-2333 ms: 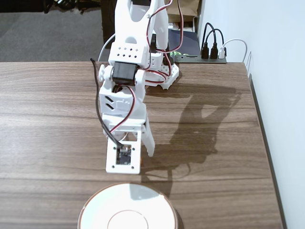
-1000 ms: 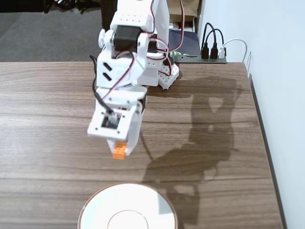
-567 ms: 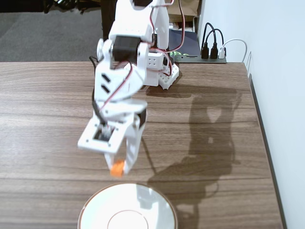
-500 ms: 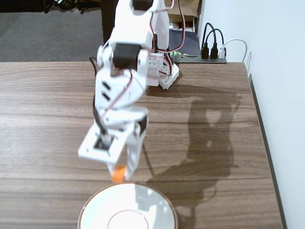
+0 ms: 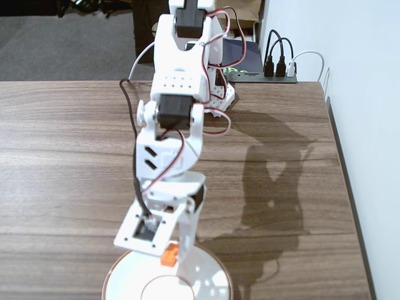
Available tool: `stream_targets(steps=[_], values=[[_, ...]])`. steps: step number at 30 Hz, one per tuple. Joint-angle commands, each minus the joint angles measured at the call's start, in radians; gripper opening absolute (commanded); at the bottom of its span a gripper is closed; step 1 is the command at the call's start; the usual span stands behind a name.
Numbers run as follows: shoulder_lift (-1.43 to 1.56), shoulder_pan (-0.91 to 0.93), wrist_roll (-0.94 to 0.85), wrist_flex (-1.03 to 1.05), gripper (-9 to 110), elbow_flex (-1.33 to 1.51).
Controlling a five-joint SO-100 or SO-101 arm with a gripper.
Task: Grasp a lego block and put it on the plate.
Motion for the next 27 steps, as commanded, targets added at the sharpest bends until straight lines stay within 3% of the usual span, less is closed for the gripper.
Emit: stream_targets(steps=[1, 22, 27], values=[[0.000, -0.009, 0.008, -0.008, 5, -0.055], [-0.046, -0.006, 0.002, -0.035, 5, -0.055], [-0.054, -0.005, 0.008, -0.034, 12, -0.055]])
